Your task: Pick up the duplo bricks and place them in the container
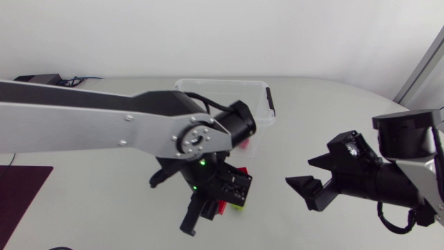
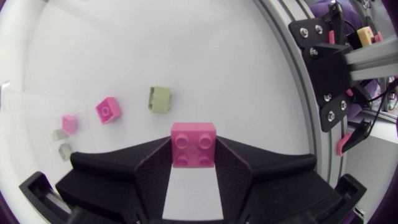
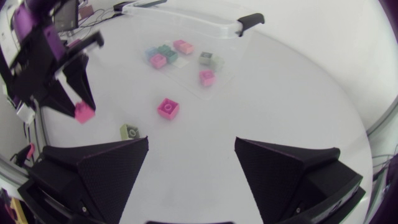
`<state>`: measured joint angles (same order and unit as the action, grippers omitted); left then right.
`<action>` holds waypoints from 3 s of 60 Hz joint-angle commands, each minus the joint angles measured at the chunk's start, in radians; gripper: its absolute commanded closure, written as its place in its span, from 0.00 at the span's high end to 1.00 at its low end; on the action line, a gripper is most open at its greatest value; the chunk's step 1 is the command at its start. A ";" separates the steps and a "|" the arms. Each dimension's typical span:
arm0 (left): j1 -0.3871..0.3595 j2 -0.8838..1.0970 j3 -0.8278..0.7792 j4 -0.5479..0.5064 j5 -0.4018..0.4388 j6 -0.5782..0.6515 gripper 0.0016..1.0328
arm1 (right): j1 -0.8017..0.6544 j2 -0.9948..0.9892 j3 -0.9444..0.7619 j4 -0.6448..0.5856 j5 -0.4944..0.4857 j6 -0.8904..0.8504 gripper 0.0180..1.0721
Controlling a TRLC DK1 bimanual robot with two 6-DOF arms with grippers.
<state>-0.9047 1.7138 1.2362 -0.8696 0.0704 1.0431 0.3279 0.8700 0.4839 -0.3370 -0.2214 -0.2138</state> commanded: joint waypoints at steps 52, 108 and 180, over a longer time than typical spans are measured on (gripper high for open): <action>0.503 -0.191 -0.076 0.735 0.189 -0.499 0.25 | 0.646 0.828 0.363 -0.050 0.556 0.077 0.94; 0.544 -0.195 -0.053 0.848 0.135 -0.592 0.96 | 0.559 0.452 0.421 -0.188 0.550 0.016 0.26; 0.869 -0.881 -0.621 0.817 0.124 -0.828 0.96 | 0.263 0.788 0.713 0.342 0.502 0.085 0.92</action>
<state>-0.0479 0.8852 0.6674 -0.0757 0.1898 0.2657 0.5934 1.7206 1.2175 -0.0181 0.2672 -0.1532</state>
